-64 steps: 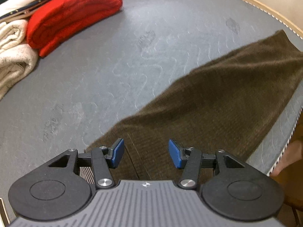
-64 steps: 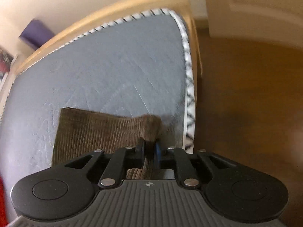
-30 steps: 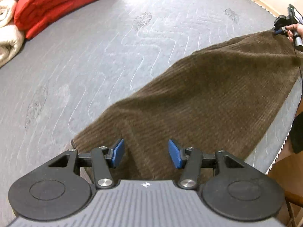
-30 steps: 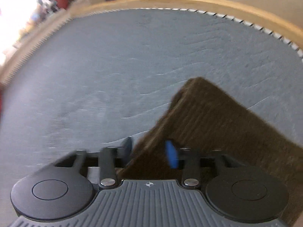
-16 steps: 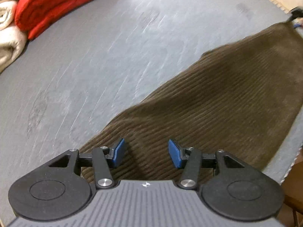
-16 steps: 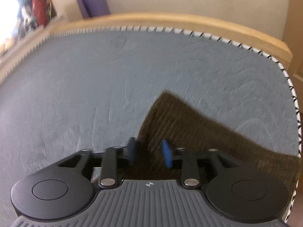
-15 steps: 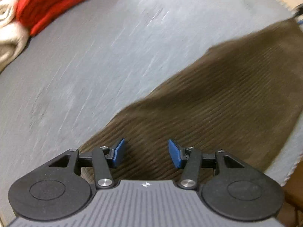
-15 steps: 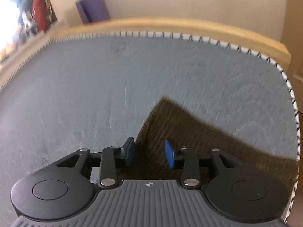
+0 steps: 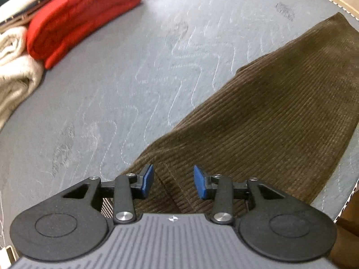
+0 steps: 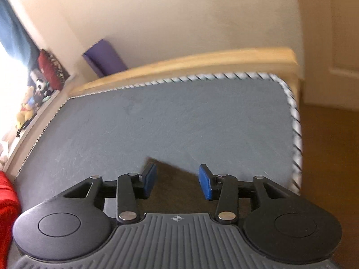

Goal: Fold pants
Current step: 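Grasp the pant leg cuff end with the right gripper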

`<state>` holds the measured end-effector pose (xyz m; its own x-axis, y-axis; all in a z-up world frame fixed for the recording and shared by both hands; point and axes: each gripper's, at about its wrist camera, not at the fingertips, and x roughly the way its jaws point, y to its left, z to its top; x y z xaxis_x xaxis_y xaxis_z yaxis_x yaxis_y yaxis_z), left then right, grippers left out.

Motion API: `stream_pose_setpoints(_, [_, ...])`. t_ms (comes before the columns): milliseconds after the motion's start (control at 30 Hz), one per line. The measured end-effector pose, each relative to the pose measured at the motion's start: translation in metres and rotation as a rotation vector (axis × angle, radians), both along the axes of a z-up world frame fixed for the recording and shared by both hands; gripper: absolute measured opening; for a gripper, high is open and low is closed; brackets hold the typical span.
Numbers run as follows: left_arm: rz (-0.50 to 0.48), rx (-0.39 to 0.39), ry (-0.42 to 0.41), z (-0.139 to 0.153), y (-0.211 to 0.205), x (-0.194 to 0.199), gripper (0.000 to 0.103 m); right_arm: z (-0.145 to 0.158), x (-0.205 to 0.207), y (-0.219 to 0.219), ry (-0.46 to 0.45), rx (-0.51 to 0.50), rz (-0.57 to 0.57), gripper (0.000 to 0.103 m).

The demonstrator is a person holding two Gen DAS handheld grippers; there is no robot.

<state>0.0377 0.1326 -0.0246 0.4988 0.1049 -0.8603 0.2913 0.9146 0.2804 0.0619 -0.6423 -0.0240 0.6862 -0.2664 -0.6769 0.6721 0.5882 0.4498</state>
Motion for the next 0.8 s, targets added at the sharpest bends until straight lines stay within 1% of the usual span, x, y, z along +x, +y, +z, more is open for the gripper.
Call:
stream_pose_setpoints(67, [-0.014,0.002,-0.018,0.003,-0.006,-0.007,0.044,-0.020,-0.012,-0.004,0.049,0.076,0.017,0.048])
stream_pose_setpoints(133, [-0.044,0.008,-0.019,0.001,-0.012,-0.010,0.044,-0.042,-0.018,-0.010,0.115,0.176,0.026,0.048])
stream_pose_setpoints(200, [-0.072,0.035,-0.007,-0.005,-0.019,-0.013,0.044,-0.060,-0.023,-0.015,0.176,0.215,0.001,0.048])
stream_pose_setpoints(267, [-0.087,0.053,-0.002,-0.010,-0.020,-0.015,0.044,-0.071,-0.024,-0.019,0.204,0.242,-0.002,0.048])
stream_pose_setpoints(333, [-0.079,0.044,-0.004,-0.010,-0.018,-0.014,0.045,-0.079,-0.022,-0.025,0.198,0.277,0.011,0.049])
stream_pose_setpoints(433, [-0.041,0.019,-0.003,-0.006,-0.013,-0.005,0.046,-0.084,-0.017,-0.031,0.158,0.310,0.014,0.051])
stream_pose_setpoints(500, [-0.020,0.010,-0.001,-0.006,-0.011,0.000,0.046,-0.088,-0.014,-0.033,0.153,0.319,-0.006,0.053])
stream_pose_setpoints(600, [-0.010,0.008,0.000,-0.006,-0.012,0.008,0.046,-0.090,-0.010,-0.037,0.151,0.334,-0.039,0.053])
stream_pose_setpoints(633, [-0.010,0.008,0.001,-0.007,-0.013,0.008,0.046,-0.090,-0.007,-0.038,0.154,0.324,-0.045,0.051])
stream_pose_setpoints(667, [-0.012,0.010,0.003,-0.007,-0.014,0.010,0.046,-0.089,-0.005,-0.037,0.166,0.305,-0.051,0.036])
stream_pose_setpoints(700, [-0.015,0.012,0.002,-0.009,-0.013,0.010,0.046,-0.087,-0.004,-0.035,0.171,0.290,-0.051,0.017])
stream_pose_setpoints(733, [-0.017,0.012,0.001,-0.008,-0.014,0.011,0.046,-0.087,-0.004,-0.035,0.166,0.281,-0.055,0.017])
stream_pose_setpoints(800, [-0.012,0.007,-0.001,-0.007,-0.013,0.013,0.046,-0.074,-0.002,-0.025,0.167,0.229,-0.066,0.015])
